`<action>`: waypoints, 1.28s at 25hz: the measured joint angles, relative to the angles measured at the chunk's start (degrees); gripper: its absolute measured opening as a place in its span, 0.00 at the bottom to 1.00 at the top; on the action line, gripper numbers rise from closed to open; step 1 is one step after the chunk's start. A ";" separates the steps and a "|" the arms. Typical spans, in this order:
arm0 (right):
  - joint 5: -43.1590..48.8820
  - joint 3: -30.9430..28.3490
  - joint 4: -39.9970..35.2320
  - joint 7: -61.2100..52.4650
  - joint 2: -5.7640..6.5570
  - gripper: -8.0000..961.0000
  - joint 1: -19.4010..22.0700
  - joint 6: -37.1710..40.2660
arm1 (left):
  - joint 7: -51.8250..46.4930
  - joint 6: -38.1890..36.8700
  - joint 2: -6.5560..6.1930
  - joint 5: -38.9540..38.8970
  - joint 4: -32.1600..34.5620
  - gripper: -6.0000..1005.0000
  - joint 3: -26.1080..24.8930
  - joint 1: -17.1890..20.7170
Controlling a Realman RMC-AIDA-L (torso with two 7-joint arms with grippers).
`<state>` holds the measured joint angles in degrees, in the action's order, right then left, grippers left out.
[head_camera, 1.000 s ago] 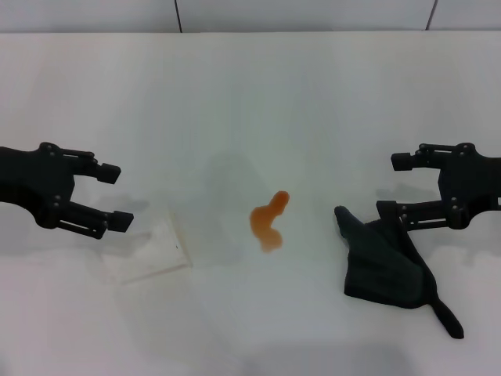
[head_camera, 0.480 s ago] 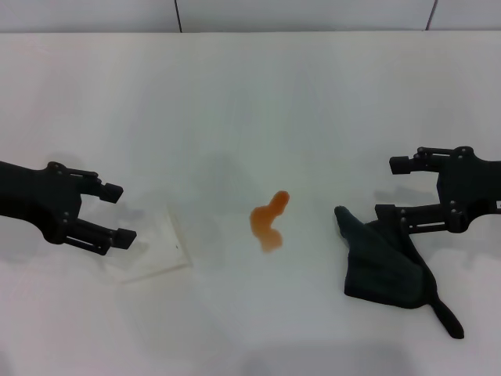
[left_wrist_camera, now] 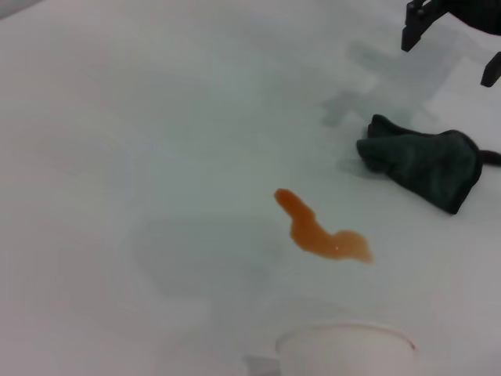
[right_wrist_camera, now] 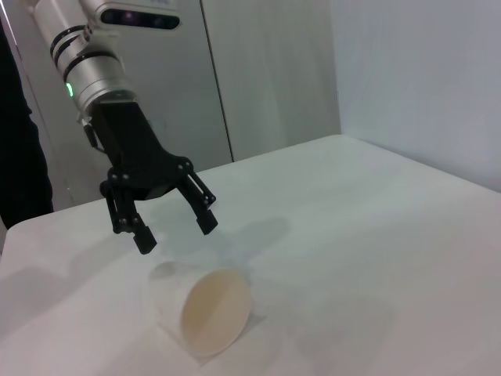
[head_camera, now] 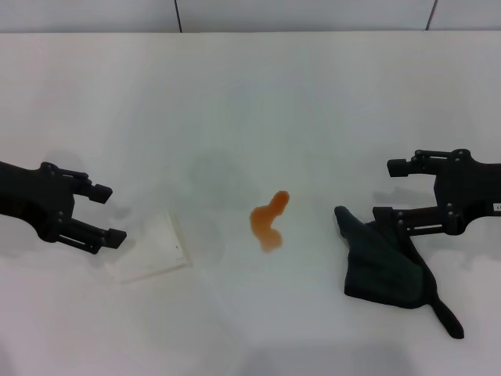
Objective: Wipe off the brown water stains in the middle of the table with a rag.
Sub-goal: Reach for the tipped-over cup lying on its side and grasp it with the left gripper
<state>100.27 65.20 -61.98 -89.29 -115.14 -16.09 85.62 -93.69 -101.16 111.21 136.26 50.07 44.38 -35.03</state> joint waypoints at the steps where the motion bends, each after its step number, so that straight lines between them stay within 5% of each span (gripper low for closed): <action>1: -0.02 0.08 0.16 0.00 0.00 0.88 -0.02 -0.09 | 0.02 0.15 -0.03 0.42 -0.02 0.88 0.00 -0.35; 15: -0.71 0.10 0.63 0.13 0.00 0.88 0.18 -0.14 | 0.27 1.95 1.58 1.05 -0.83 0.88 3.49 -1.87; 32: -0.78 0.17 0.62 0.06 0.00 0.88 0.12 0.13 | -0.02 1.46 0.53 2.86 -1.37 0.88 4.37 -3.70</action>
<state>99.49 65.37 -61.36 -89.23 -115.13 -15.97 85.75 -93.71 -99.70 111.74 139.12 48.70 48.75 -38.73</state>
